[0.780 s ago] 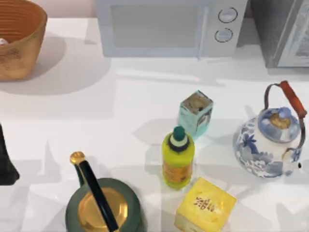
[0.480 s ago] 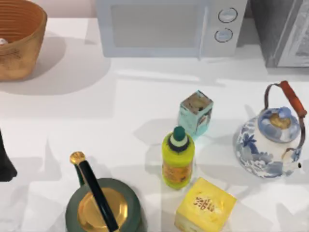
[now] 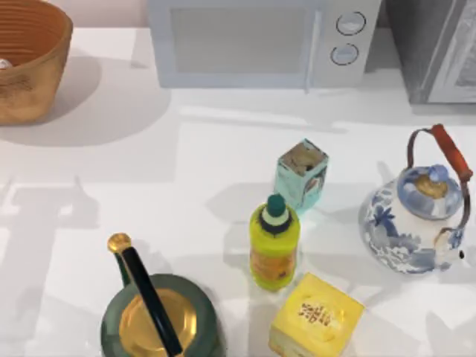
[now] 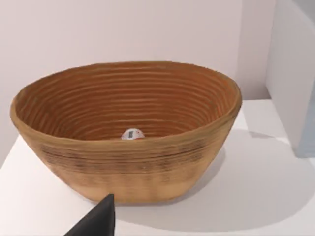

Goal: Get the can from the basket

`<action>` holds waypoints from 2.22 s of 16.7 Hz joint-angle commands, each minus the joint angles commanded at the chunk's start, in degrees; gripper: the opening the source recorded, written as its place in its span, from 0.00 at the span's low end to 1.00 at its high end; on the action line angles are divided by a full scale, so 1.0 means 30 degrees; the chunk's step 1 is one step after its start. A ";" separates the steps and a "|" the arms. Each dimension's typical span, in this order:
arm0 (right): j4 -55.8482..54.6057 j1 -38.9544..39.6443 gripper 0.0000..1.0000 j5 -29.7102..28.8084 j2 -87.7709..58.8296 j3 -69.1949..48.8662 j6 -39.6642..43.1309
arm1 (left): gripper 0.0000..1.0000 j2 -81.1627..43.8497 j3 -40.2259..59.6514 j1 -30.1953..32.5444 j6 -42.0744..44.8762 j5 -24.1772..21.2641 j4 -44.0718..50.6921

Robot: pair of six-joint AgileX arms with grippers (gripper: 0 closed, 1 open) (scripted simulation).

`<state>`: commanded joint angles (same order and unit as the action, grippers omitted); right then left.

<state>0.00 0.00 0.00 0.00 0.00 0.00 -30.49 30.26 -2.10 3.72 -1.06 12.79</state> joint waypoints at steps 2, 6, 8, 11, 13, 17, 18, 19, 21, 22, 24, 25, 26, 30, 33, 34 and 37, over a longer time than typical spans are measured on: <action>0.0000 0.0000 1.00 0.0000 0.0000 0.0000 0.0000 | 1.00 -0.3386 0.3334 -0.0197 0.0350 -0.0171 0.1538; 0.0000 0.0000 1.00 0.0000 0.0000 0.0000 0.0000 | 1.00 -1.0806 1.0674 -0.0669 0.1030 -0.0527 0.5013; 0.0000 0.0000 1.00 0.0000 0.0000 0.0000 0.0000 | 1.00 -1.4659 1.4508 -0.0936 0.1326 -0.0702 0.6856; 0.0000 0.0000 1.00 0.0000 0.0000 0.0000 0.0000 | 1.00 -2.0377 2.0191 -0.1347 0.1690 -0.0964 0.9620; 0.0000 0.0000 1.00 0.0000 0.0000 0.0000 0.0000 | 1.00 -2.4052 2.3788 -0.1608 0.1886 -0.1140 1.1397; 0.0000 0.0000 1.00 0.0000 0.0000 0.0000 0.0000 | 1.00 -3.0692 3.0067 -0.2063 0.2159 -0.1466 1.4585; 0.0000 0.0000 1.00 0.0000 0.0000 0.0000 0.0000 | 1.00 -3.2148 3.1390 -0.2160 0.2200 -0.1538 1.5279; 0.0000 0.0000 1.00 0.0000 0.0000 0.0000 0.0000 | 1.00 -3.3477 3.2572 -0.2247 0.2228 -0.1602 1.5911; 0.0000 0.0000 1.00 0.0000 0.0000 0.0000 0.0000 | 1.00 -3.5794 3.4581 -0.2396 0.2263 -0.1715 1.7006; 0.0000 0.0000 1.00 0.0000 0.0000 0.0000 0.0000 | 1.00 -3.6753 3.5387 -0.2455 0.2271 -0.1761 1.7455; 0.0000 0.0000 1.00 0.0000 0.0000 0.0000 0.0000 | 1.00 -3.8105 3.6488 -0.2537 0.2277 -0.1827 1.8081; 0.0000 0.0000 1.00 0.0000 0.0000 0.0000 0.0000 | 1.00 -3.8529 3.6824 -0.2562 0.2277 -0.1848 1.8274; 0.0000 0.0000 1.00 0.0000 0.0000 0.0000 0.0000 | 1.00 -3.8773 3.7015 -0.2576 0.2277 -0.1860 1.8385; 0.0000 0.0000 1.00 0.0000 0.0000 0.0000 0.0000 | 1.00 -3.8773 3.7015 -0.2576 0.2277 -0.1860 1.8385; 0.0000 0.0000 1.00 0.0000 0.0000 0.0000 0.0000 | 1.00 -3.9031 3.6961 -0.2473 0.2222 -0.1843 1.8068; 0.0000 0.0000 1.00 0.0000 0.0000 0.0000 0.0000 | 1.00 -3.9334 3.6923 -0.2468 0.2183 -0.1838 1.7723; 0.0000 0.0000 1.00 0.0000 0.0000 0.0000 0.0000 | 1.00 -4.0427 3.6742 -0.2384 0.2100 -0.1831 1.6438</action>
<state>0.00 0.00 0.00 0.00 0.00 0.00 -151.77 140.49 -9.26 10.02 -6.56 62.10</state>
